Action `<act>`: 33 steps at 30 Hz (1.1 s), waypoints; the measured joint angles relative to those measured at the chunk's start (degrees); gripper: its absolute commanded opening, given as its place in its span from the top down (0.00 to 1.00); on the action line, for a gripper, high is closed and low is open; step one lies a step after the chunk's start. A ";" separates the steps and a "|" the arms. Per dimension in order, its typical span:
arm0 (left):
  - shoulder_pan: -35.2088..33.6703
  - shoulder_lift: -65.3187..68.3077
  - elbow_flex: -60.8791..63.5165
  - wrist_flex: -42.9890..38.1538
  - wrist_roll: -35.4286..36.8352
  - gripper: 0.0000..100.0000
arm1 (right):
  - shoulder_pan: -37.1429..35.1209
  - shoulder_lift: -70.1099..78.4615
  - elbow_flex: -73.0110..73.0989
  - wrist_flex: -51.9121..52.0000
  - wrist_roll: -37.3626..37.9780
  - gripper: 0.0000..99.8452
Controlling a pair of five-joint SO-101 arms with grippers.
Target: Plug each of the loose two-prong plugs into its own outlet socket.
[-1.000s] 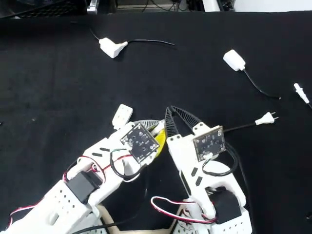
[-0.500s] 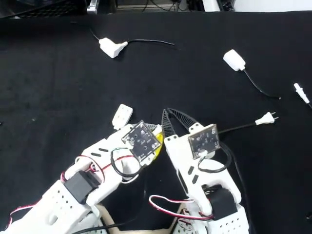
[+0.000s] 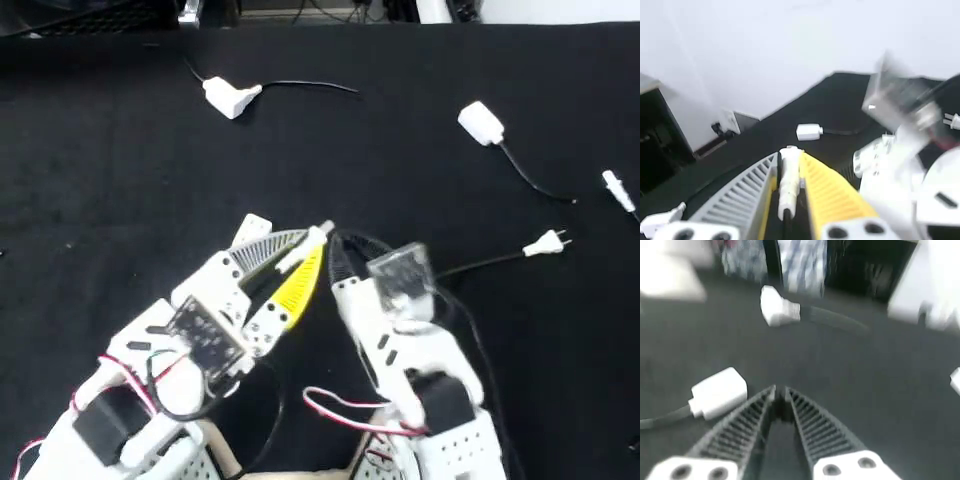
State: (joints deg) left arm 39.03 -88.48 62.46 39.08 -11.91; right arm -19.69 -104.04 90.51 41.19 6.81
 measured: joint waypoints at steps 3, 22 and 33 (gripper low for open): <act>-0.35 -0.09 -0.09 0.00 0.00 0.97 | -0.26 0.00 0.00 0.00 0.00 0.99; -20.04 34.81 -10.64 0.70 8.18 0.97 | 0.00 0.00 6.15 -6.42 -2.11 0.86; -25.14 61.45 -30.68 13.54 5.89 0.97 | 0.00 0.00 6.15 -6.42 -2.37 0.86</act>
State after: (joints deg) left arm 13.89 -27.03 31.78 52.62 -6.02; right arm -19.69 -104.04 96.66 34.77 4.44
